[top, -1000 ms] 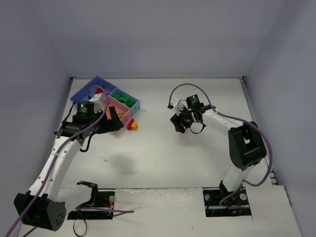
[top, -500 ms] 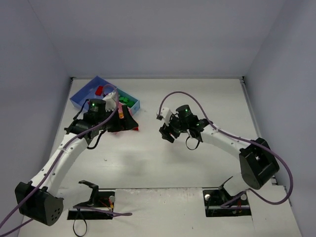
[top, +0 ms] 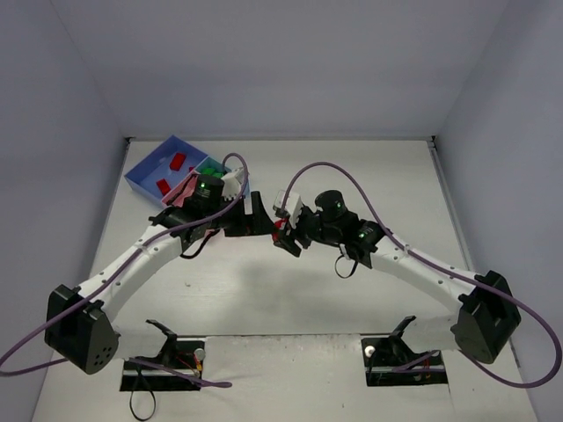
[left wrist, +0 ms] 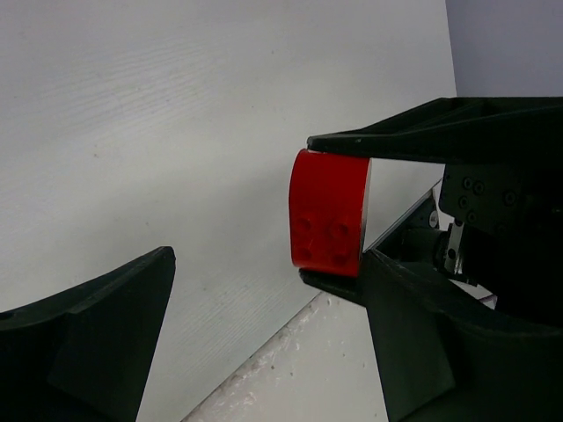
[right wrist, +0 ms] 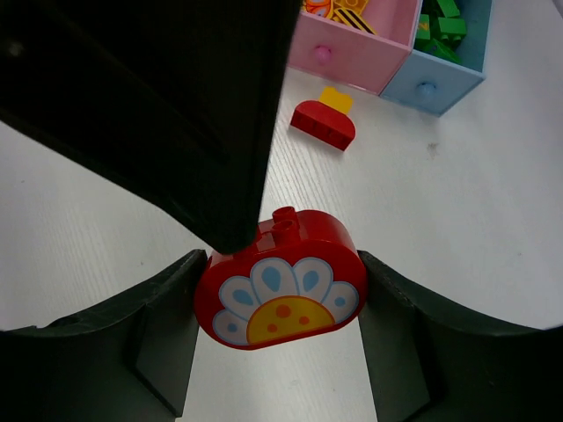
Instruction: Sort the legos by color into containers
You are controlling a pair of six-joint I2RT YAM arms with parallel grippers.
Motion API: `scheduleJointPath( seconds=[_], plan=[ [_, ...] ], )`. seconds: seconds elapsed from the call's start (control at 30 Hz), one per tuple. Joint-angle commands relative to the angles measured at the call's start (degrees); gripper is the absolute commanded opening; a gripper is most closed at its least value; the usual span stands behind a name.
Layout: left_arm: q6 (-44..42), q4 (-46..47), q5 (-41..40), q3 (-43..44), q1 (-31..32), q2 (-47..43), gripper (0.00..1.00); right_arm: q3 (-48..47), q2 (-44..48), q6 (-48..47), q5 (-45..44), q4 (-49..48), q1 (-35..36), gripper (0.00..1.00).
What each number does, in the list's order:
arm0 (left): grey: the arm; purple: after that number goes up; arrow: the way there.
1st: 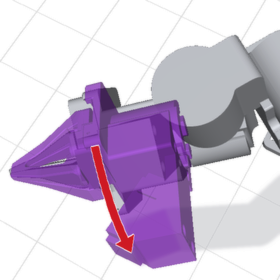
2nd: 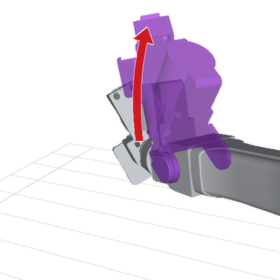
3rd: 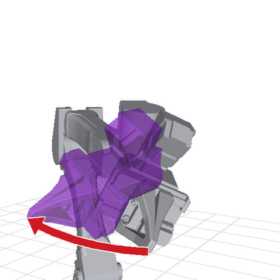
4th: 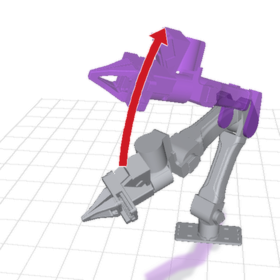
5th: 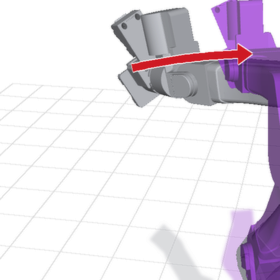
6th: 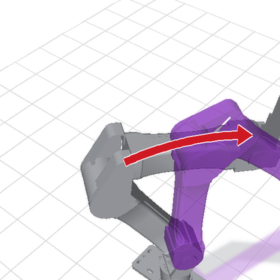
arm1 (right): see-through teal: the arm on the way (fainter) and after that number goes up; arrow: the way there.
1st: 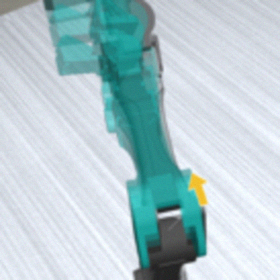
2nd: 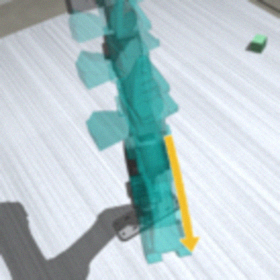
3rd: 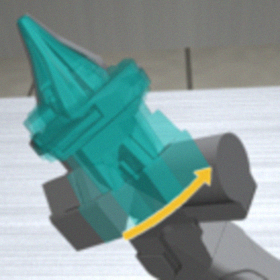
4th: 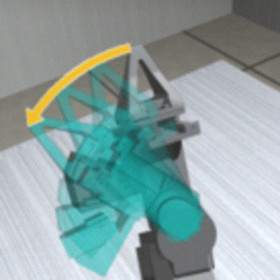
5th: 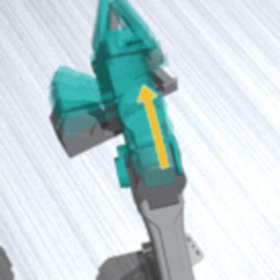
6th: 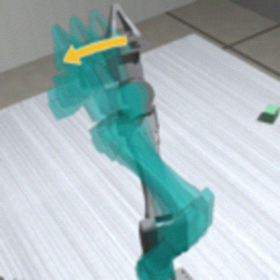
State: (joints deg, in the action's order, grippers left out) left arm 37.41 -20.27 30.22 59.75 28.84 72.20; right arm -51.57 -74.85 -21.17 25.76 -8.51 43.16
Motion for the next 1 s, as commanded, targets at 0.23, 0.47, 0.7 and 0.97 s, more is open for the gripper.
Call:
scheduleJointPath(
  seconds=[0.23, 0.47, 0.7, 0.97],
  plan=[
    [-0.6, 6.4, 2.0, 6.3, 3.3, 3.1, 0.79, 0.5, 3.7, 1.9, 0.5, -4.7, 1.1, 0.09],
    [-2.2, 6.8, 2.1, 6.7, 5.3, 6.1, 0.63, 0.7, 4.0, 2.4, -0.2, -5.3, 1.0, 0.09],
    [-3.6, 6.6, 0.6, 7.1, 6.1, 7.5, 0.27, 0.4, 3.8, 3.3, -0.9, -5.8, 1.1, 0.21],
    [-10.4, 1.5, -5.8, 10.7, 5.0, 6.2, 0.06, 0.8, 4.1, 8.6, -7.1, -5.1, -0.8, 1.0]
  ],
)
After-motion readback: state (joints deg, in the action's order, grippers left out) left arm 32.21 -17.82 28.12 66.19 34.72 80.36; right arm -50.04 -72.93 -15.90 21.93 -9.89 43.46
